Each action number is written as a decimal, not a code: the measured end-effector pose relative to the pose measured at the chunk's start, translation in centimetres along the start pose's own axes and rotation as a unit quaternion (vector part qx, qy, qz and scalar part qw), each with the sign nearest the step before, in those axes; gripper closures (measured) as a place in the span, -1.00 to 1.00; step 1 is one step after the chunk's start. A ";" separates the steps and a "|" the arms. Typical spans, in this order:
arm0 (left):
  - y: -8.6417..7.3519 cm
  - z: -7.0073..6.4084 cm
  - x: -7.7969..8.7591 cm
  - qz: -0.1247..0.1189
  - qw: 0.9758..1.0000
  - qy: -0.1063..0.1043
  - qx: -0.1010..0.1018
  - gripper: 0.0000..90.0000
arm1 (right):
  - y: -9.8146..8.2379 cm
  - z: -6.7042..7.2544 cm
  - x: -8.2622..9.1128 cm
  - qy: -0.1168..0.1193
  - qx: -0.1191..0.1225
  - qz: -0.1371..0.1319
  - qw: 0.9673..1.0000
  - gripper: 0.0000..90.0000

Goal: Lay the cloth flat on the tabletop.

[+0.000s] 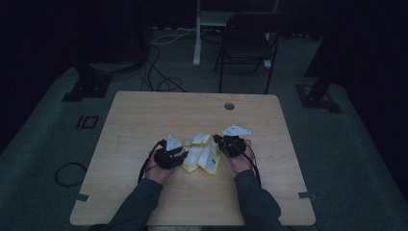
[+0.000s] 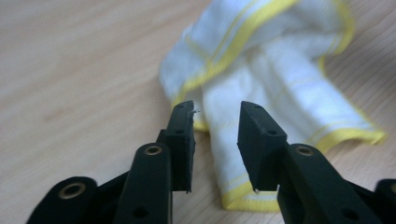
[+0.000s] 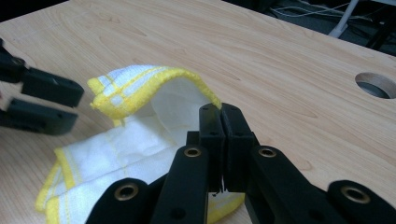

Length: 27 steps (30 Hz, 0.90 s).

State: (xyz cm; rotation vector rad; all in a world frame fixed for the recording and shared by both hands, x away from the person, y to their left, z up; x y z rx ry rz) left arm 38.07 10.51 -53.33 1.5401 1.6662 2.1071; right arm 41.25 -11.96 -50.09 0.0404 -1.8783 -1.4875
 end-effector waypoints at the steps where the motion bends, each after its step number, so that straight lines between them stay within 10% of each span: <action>1: -0.2 0.0 -0.3 0.005 1.000 -0.003 0.003 0.40 | 0.0 0.0 0.0 0.000 -0.002 0.001 1.000 0.97; 16: -1.1 0.1 -2.2 0.049 0.998 -0.014 0.033 0.30 | -0.1 -0.5 0.0 -0.011 -0.010 0.002 1.000 0.97; 27: -0.7 -0.8 -1.7 0.054 0.999 -0.006 -0.004 0.93 | -0.2 -1.7 0.4 -0.032 -0.025 0.006 0.999 0.98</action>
Point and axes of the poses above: each handheld gripper's, and its own axes: x roughly backward along the jaws, y roughly out of its top, z roughly to its left, the point moved 3 cm from there along -x, roughly forward along the jaws, and after that the axes turned 7 degrees about -y, right-handed, at the moved point
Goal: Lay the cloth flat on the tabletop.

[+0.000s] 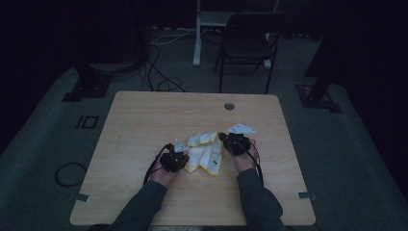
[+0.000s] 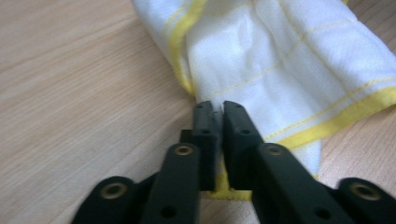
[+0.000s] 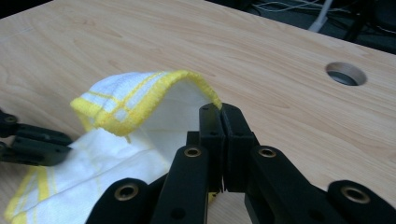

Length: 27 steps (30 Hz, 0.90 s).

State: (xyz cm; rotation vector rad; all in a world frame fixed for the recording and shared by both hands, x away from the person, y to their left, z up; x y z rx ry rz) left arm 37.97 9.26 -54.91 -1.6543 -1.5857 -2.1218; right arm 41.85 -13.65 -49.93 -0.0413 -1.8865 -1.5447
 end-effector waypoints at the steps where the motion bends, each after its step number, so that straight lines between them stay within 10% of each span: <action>1: 0.1 0.1 0.4 -0.005 1.000 0.004 -0.001 0.94 | 0.0 -0.3 0.1 -0.005 -0.003 0.000 1.000 0.98; 19: 1.3 1.7 5.3 -0.076 0.995 0.061 0.000 0.97 | -1.6 -3.9 2.3 -0.039 -0.055 0.003 0.998 0.98; 27: 0.3 -0.4 3.6 -0.059 0.998 0.028 -0.014 0.96 | -3.8 -4.7 2.1 -0.043 -0.053 0.043 0.997 0.88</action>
Point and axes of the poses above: each handheld gripper's, and its own axes: x roughly backward along the jaws, y roughly out of its top, z roughly to its left, the point moved 3 cm from there along -x, roughly forward along the jaws, and after that the axes turned 7 degrees about -y, right-handed, at the moved point
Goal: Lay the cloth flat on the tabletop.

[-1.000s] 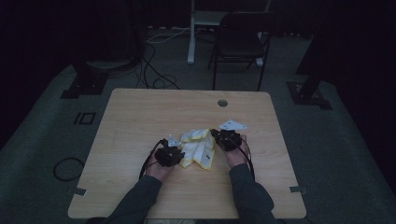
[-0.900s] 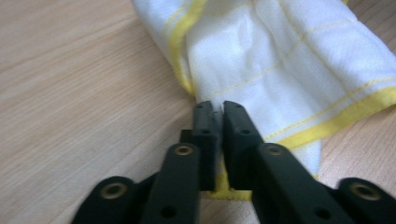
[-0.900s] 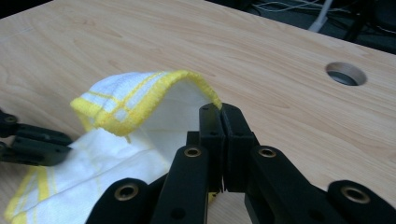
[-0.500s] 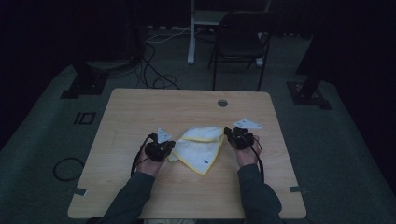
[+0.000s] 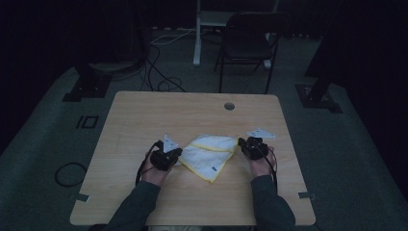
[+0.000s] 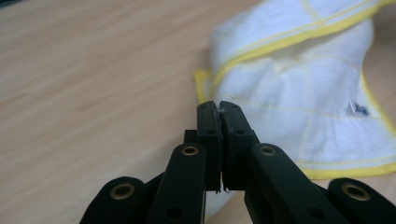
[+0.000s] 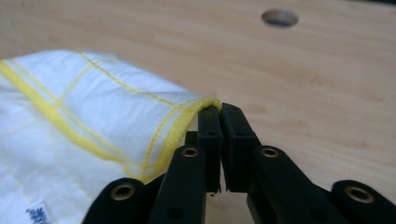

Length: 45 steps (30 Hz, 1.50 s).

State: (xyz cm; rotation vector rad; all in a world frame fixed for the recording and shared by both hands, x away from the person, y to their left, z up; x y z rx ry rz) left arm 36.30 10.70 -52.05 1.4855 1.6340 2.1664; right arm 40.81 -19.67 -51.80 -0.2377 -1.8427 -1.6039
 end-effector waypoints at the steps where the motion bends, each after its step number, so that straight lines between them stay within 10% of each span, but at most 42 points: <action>1: -0.2 -0.4 -0.2 0.002 1.000 -0.003 -0.002 0.96 | -0.1 0.0 0.0 0.004 0.002 0.004 1.000 0.80; 10: -1.0 -2.1 -1.8 0.017 0.999 -0.027 -0.007 0.94 | 0.0 0.0 1.6 -0.002 0.027 -0.006 1.000 0.47; 18: -1.3 -2.6 -2.2 0.019 0.999 -0.034 -0.003 0.94 | 0.6 4.1 0.8 0.057 0.070 -0.023 0.996 0.40; 25: -1.3 -2.6 -2.0 0.015 0.999 -0.033 -0.002 0.94 | 0.8 8.3 -1.1 0.101 0.125 -0.015 0.987 0.29; 34: -1.3 -2.5 -1.9 0.011 0.999 -0.030 -0.001 0.94 | 1.0 11.5 -3.2 0.083 0.204 0.008 0.975 -0.02; 37: -1.3 -2.6 -1.9 0.010 1.000 -0.029 -0.005 0.95 | 1.1 11.9 -3.9 0.075 0.216 0.016 0.973 0.11; 40: -1.4 -2.6 -1.8 0.010 0.999 -0.030 -0.009 0.96 | 1.3 11.8 -4.3 0.059 0.228 0.023 0.972 0.67; 45: -1.5 -2.6 -1.7 0.010 0.999 -0.032 -0.011 0.96 | 2.3 10.6 -3.8 0.051 0.190 0.015 0.980 0.97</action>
Point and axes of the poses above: each handheld gripper's, and its own axes: x roughly backward along the jaws, y roughly out of its top, z roughly to its left, the point moved 3 cm from there along -x, roughly forward along the jaws, and after that the axes turned 7 degrees about -y, right-handed, at the moved point
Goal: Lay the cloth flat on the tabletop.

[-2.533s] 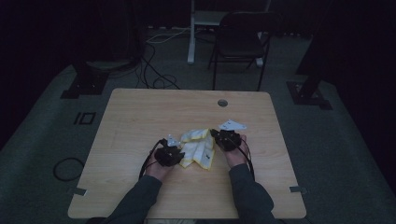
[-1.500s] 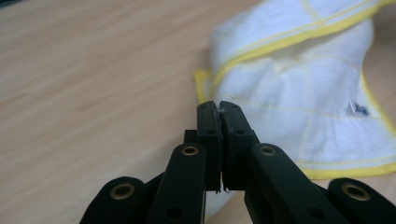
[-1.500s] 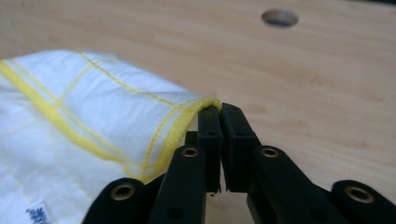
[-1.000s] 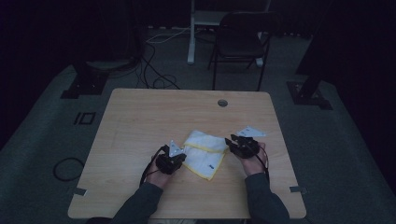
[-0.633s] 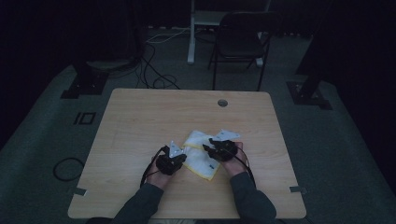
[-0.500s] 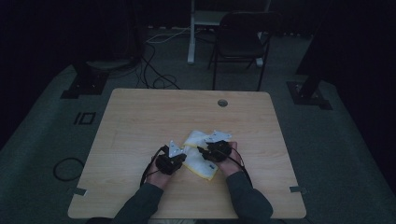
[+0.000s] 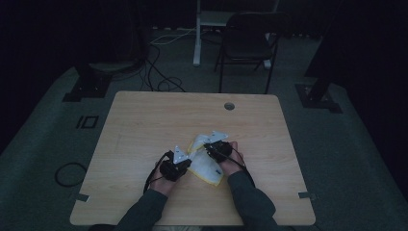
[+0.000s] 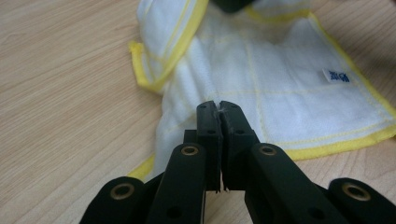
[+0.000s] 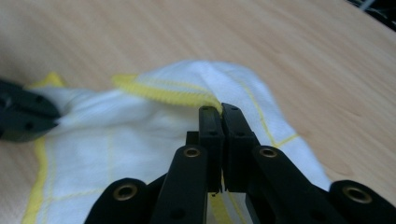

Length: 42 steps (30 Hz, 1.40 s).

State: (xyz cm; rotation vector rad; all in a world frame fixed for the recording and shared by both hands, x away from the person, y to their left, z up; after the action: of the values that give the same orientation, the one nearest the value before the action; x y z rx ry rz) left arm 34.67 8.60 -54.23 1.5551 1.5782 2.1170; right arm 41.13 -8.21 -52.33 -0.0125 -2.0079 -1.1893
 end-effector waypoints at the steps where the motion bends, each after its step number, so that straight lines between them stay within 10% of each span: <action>1: 0.0 0.0 0.0 0.001 1.000 0.000 -0.002 0.96 | 0.0 -0.4 0.1 -0.002 -0.008 -0.001 1.000 0.97; 14: -0.3 -0.1 0.7 0.006 1.000 0.009 -0.020 0.97 | 0.3 -6.3 2.4 -0.059 -0.060 -0.003 0.996 0.97; 26: -0.8 0.6 1.4 0.005 1.000 0.011 -0.013 0.98 | -1.1 -11.6 4.1 -0.090 -0.137 0.012 0.986 0.97; 32: -0.4 -0.7 1.3 0.008 1.000 -0.011 -0.019 0.97 | -1.5 -11.8 3.8 -0.104 -0.137 0.031 0.985 0.95; 36: -0.6 -2.2 0.3 0.017 0.999 -0.035 -0.033 0.95 | -2.0 -11.8 3.7 -0.109 -0.144 0.044 0.983 0.58; 42: -0.5 -4.2 -1.3 0.023 0.997 -0.051 -0.049 0.94 | -1.1 -9.1 4.6 -0.084 -0.080 0.025 0.993 0.29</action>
State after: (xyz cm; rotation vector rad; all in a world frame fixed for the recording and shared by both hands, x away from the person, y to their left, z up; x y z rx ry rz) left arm 31.99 5.29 -55.29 1.6538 1.3991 2.0671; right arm 43.14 -17.25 -47.91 -0.2504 -2.0376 -1.3523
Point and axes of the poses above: each handheld gripper's, and its own axes: x roughly backward along the jaws, y roughly out of its top, z roughly to its left, the point moved 3 cm from there along -x, roughly forward along the jaws, and after that the axes turned 7 degrees about -y, right-handed, at the moved point
